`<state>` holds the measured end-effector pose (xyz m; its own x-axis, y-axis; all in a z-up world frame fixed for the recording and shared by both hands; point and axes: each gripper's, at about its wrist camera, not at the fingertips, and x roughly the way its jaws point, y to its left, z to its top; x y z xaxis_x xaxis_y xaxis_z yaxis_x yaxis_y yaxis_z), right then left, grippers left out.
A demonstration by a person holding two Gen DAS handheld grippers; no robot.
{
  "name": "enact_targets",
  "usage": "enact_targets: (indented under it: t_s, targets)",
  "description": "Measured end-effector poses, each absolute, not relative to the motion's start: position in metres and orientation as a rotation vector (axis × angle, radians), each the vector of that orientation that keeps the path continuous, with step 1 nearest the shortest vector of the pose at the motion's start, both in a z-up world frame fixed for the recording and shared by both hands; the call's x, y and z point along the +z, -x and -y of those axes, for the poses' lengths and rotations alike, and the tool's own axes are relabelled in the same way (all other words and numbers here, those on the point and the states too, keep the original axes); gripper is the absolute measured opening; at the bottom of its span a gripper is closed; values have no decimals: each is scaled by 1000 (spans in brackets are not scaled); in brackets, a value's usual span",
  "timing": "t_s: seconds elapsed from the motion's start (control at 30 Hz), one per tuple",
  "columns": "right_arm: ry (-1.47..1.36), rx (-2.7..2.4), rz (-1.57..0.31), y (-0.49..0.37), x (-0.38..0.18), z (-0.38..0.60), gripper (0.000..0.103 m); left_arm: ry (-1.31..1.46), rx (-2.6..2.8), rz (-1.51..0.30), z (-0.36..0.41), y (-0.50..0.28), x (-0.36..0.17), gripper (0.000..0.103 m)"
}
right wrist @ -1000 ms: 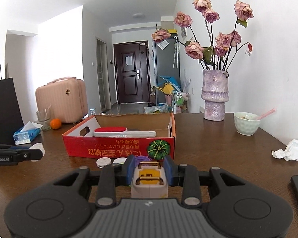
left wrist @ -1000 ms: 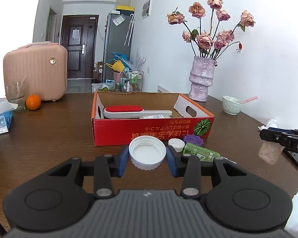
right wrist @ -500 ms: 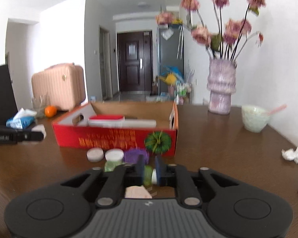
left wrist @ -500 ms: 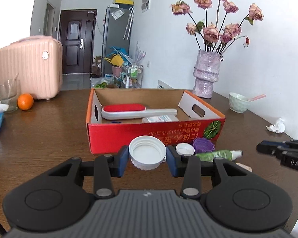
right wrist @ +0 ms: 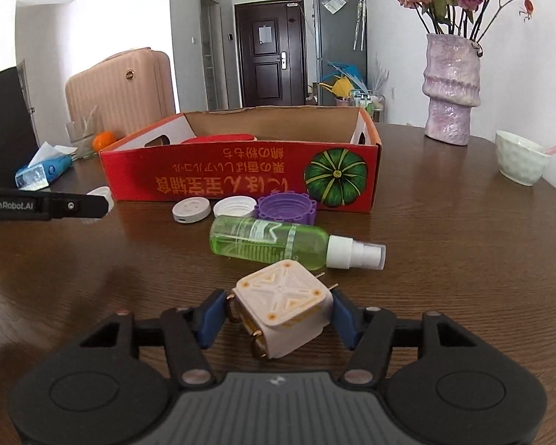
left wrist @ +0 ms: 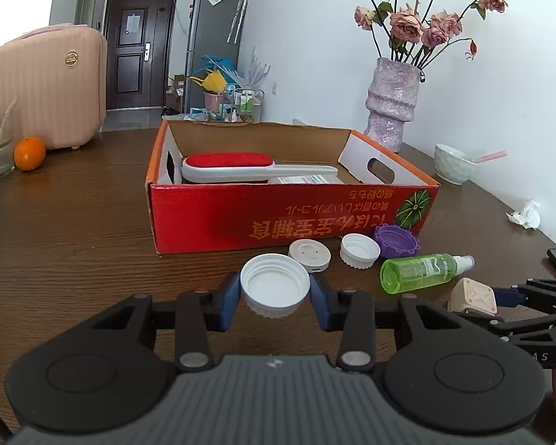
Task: Organize rigid objects
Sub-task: 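Lift the white cap with the left gripper while the right lifts the beige block, then lower the white cap into the box with the left gripper while the right releases the block there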
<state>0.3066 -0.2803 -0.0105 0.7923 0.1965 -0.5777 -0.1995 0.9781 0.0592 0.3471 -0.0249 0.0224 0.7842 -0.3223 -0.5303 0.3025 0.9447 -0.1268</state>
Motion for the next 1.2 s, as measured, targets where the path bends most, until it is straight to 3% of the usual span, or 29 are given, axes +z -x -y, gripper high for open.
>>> enact_targets:
  t_s: [0.63,0.93,1.2]
  targets:
    - [10,195,-378,-280,63,293,59,-11,-325,-485,27,-342,58,41]
    - [0,216,-411,-380,81,301,59,-40,-321,-502,39,-422,80,41]
    - [103,173,-492,-484,64,272,59,-28,-265,-619,51,-517,54,41]
